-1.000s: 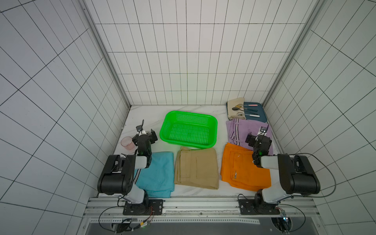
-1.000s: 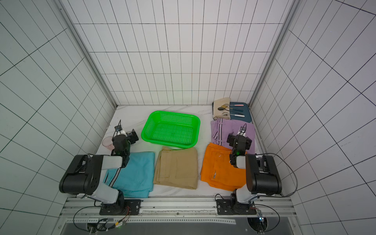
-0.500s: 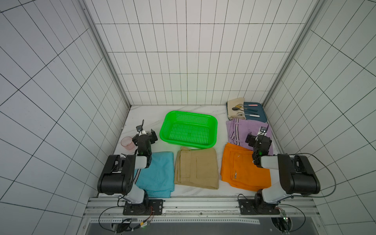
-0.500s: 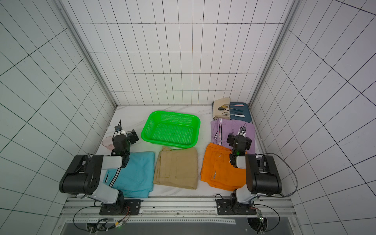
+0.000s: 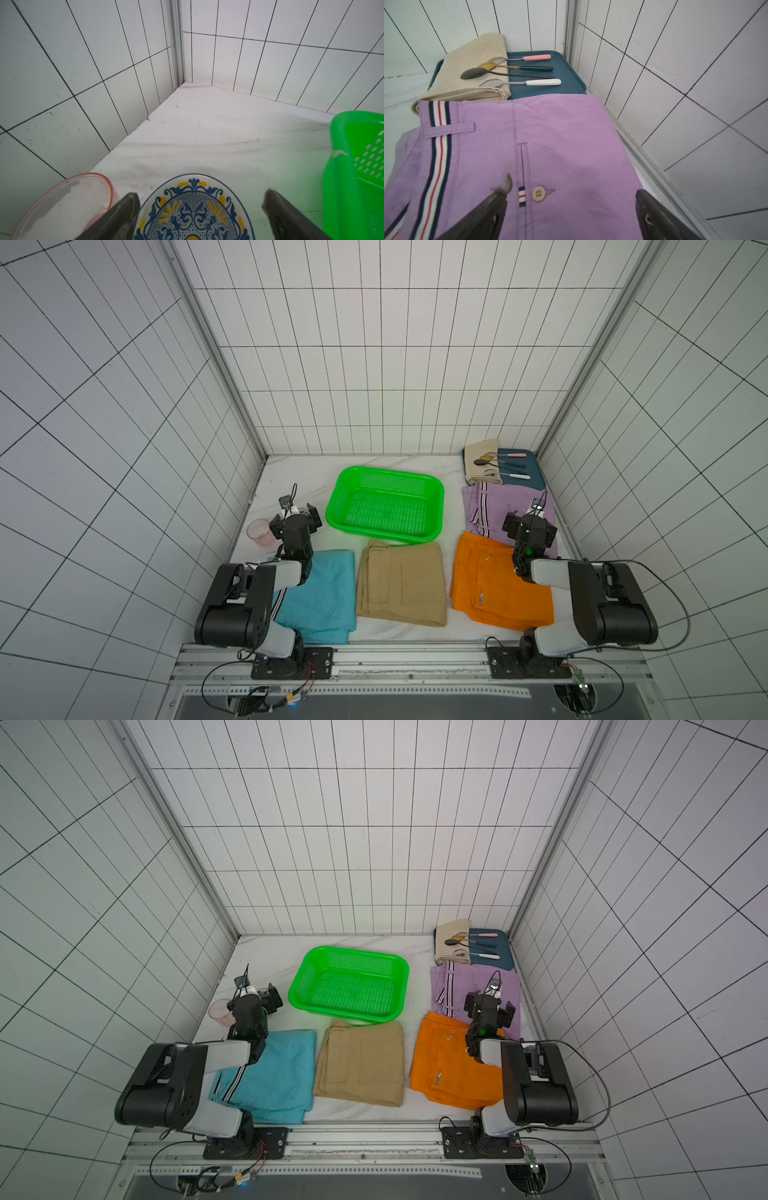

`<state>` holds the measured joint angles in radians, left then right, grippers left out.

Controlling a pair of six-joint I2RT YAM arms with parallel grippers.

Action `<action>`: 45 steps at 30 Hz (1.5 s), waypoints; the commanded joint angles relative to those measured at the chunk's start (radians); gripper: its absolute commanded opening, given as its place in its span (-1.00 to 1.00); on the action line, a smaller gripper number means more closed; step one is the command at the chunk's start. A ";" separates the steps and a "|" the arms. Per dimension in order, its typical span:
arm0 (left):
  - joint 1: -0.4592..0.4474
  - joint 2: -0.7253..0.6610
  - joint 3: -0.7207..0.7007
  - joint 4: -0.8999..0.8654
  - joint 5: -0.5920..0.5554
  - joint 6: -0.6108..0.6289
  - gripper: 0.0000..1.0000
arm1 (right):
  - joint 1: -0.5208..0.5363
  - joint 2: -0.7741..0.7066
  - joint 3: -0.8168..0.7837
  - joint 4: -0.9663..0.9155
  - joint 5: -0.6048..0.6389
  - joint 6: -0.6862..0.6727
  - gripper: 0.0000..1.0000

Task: Put the folded long pants in the basket
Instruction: Pick up the long pant at the center of the board.

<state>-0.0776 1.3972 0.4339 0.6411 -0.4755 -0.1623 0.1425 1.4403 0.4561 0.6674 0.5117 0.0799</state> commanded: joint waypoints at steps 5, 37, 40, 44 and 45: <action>0.175 -0.363 0.327 -0.899 0.345 -0.537 0.96 | 0.089 -0.305 0.362 -0.828 -0.306 0.303 0.98; 0.025 -0.397 0.318 -1.144 0.912 -0.496 0.95 | 0.431 -0.037 0.112 -0.622 -1.082 0.489 0.60; 0.006 -0.387 0.324 -1.145 0.927 -0.495 0.96 | 0.443 -0.005 0.131 -0.631 -1.080 0.484 0.44; -0.029 -0.379 0.329 -1.149 0.919 -0.499 0.95 | 0.451 0.017 0.154 -0.668 -1.071 0.472 -0.15; -0.034 -0.377 0.331 -1.151 0.914 -0.498 0.95 | 0.450 0.013 0.157 -0.678 -1.061 0.468 -0.33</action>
<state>-0.0914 1.0153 0.7315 -0.4995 0.4389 -0.6624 0.5831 1.4475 0.5655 0.0284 -0.5720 0.5667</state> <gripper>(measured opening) 0.976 0.406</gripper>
